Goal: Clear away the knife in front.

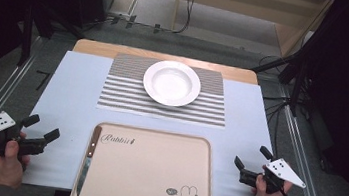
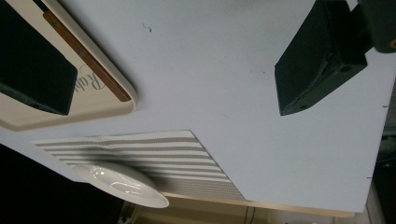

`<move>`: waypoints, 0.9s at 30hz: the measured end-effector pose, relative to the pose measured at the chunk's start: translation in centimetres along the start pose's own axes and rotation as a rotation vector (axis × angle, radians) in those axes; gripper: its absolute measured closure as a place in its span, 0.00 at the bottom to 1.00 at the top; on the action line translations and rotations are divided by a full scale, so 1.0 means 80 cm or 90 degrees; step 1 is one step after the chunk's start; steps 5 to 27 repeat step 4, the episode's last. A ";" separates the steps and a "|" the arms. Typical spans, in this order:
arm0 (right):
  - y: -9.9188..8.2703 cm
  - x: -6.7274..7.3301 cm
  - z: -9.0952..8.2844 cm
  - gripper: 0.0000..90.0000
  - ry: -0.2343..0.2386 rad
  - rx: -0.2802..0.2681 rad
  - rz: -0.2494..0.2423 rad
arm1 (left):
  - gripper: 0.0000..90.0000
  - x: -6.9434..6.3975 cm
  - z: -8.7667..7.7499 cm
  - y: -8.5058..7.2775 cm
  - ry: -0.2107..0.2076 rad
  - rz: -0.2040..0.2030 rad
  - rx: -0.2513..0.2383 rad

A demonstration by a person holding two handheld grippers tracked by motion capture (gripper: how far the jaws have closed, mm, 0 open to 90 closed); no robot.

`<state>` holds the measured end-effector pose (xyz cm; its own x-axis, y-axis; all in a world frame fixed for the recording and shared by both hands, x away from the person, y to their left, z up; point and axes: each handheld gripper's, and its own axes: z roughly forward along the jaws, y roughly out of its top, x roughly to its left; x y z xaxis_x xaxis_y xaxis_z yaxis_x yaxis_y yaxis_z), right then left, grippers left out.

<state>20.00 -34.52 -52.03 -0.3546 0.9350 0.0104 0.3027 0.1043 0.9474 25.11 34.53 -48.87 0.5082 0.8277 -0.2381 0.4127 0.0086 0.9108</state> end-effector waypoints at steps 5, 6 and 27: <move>0.000 0.001 0.001 0.00 0.000 0.003 -0.005 | 0.00 0.001 0.000 0.000 -0.003 -0.004 0.000; 0.000 0.001 0.001 0.00 0.000 0.003 -0.005 | 0.00 0.001 0.000 0.000 -0.003 -0.004 0.000; 0.000 0.001 0.001 0.00 0.000 0.003 -0.005 | 0.00 0.001 0.000 0.000 -0.003 -0.004 0.000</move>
